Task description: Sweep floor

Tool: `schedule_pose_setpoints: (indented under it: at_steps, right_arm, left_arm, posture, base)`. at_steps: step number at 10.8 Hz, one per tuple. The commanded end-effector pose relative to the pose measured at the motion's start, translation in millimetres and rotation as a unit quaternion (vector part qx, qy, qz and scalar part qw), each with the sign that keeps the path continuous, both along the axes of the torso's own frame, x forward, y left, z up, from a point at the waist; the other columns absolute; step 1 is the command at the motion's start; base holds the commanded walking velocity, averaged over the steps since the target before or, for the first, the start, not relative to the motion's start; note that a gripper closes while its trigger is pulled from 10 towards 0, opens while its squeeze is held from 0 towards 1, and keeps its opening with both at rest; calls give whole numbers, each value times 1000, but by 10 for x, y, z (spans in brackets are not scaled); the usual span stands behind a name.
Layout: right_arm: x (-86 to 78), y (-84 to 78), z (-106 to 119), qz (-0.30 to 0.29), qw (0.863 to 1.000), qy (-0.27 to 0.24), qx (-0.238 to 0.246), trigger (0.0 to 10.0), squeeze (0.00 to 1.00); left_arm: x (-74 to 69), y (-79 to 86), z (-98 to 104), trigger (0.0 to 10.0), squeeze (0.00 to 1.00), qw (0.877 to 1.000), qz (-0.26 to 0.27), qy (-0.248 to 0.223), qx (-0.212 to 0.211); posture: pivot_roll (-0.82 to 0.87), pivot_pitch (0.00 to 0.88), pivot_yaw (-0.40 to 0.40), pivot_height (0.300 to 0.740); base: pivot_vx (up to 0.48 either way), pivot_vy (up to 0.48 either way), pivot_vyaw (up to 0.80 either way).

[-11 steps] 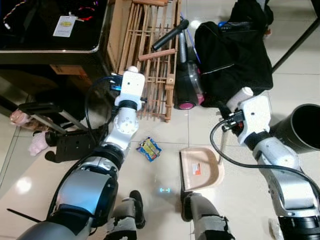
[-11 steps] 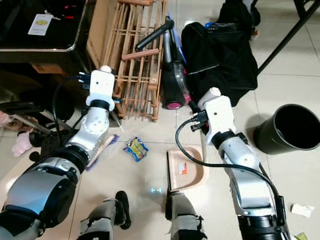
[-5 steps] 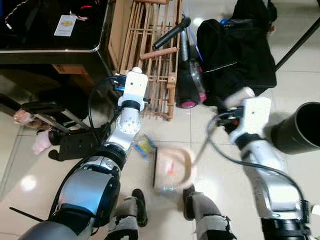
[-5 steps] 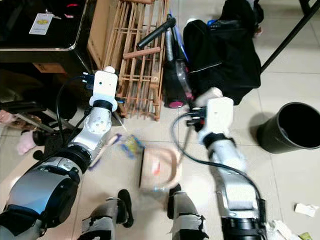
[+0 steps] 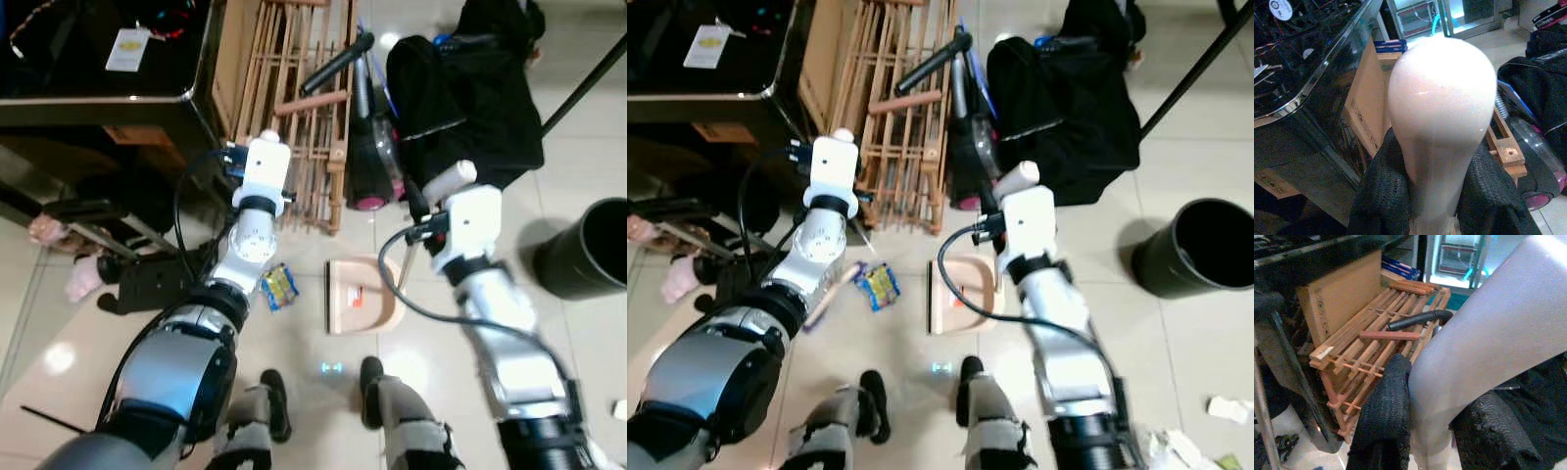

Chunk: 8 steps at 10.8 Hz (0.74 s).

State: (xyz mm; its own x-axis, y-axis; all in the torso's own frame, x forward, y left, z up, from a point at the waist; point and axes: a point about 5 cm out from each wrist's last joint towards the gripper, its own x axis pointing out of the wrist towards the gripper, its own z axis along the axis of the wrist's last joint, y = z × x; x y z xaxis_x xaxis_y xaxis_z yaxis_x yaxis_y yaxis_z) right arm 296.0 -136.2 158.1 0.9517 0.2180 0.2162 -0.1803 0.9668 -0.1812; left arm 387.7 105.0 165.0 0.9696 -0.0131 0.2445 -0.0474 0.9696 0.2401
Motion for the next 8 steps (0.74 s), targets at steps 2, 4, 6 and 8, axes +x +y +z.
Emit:
schedule_pose_setpoints:
  at_steps: [2,4,6,8]
  right_arm:
    - [-25,98,-102,-8,1000,-19,1,10000,0]
    - [-41,238,-294,-15,1000,-17,-11,10000,0]
    - [-18,345,-418,-20,1000,1,5,10000,0]
    - [6,446,-439,-17,999,27,42,10000,0]
  left_arm:
    - [10,-16,-22,10000,0,999,11,18,-37]
    - [18,-119,27,10000,0,996,11,20,-90]
    - [11,-283,82,10000,0,988,7,21,-154]
    - [40,-334,205,10000,0,971,31,17,-236]
  posture:
    - [-76,367,86,740]
    - [-66,357,91,740]
    - [-55,349,89,740]
    - [-65,345,89,740]
  base:
    - [0,0,0]
    - [0,0,0]
    - [0,0,0]
    - [0,0,0]
